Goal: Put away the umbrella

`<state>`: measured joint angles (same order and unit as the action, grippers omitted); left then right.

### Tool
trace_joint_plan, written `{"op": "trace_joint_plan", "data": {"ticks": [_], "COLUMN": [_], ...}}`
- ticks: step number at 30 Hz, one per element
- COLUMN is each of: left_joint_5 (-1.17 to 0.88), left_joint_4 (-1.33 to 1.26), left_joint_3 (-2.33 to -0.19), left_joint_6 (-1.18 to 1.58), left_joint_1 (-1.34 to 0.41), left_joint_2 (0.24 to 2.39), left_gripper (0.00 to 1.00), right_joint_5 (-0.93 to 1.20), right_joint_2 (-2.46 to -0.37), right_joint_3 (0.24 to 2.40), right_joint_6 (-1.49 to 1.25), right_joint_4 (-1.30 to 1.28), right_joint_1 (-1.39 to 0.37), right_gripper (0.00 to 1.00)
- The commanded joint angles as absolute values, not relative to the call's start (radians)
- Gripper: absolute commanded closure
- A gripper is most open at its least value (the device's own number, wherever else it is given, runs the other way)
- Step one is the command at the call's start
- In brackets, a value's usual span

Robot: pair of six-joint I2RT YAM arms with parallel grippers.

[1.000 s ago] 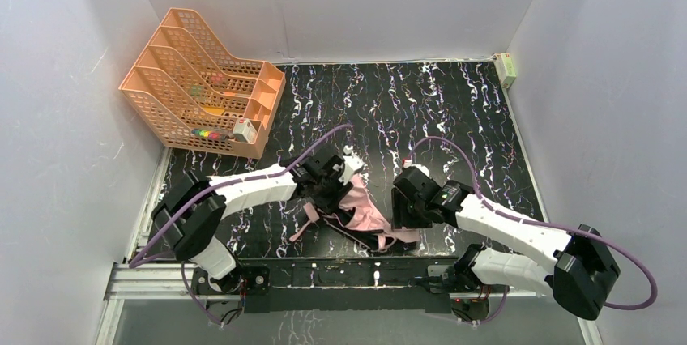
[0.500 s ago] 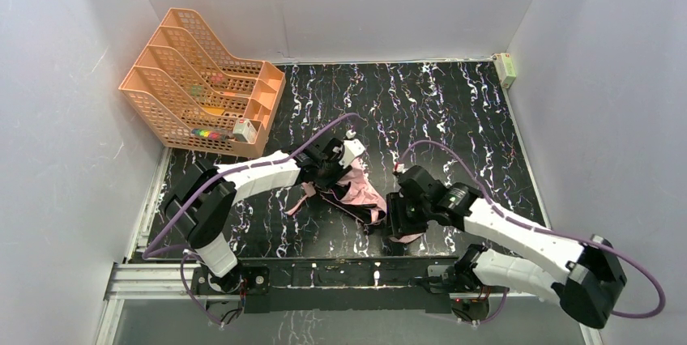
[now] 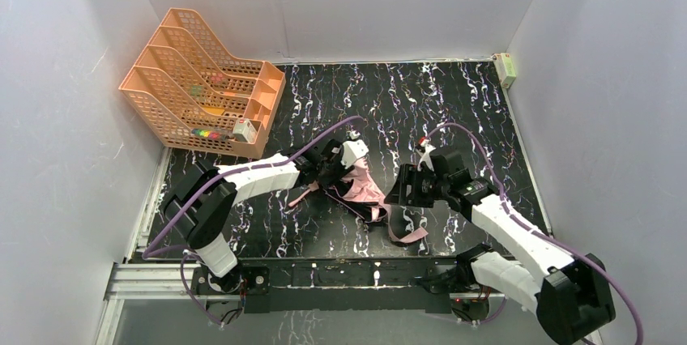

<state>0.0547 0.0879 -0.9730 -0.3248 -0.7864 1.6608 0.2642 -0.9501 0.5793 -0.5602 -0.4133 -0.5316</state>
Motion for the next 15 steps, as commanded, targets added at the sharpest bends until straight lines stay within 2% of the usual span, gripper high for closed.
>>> {"op": "trace_joint_plan", "data": {"ticks": [1, 7, 15], "left_joint_5": [0.040, 0.033, 0.037], "left_joint_4": [0.026, 0.025, 0.020], "left_joint_3": [-0.974, -0.981, -0.988], "left_joint_6": [-0.354, -0.358, -0.364], "left_joint_1": [-0.779, -0.780, -0.780], "left_joint_2": [1.629, 1.640, 1.646], "left_gripper": [0.99, 0.99, 1.00], "right_joint_5": [0.615, 0.753, 0.737], "right_joint_2": [-0.981, -1.024, -1.076], "right_joint_3": [0.488, 0.378, 0.324], "right_joint_6": [-0.495, -0.528, -0.545], "right_joint_4": [-0.115, 0.081, 0.160], "right_joint_1": [-0.441, -0.436, -0.433], "right_gripper": [0.26, 0.25, 0.26]}}
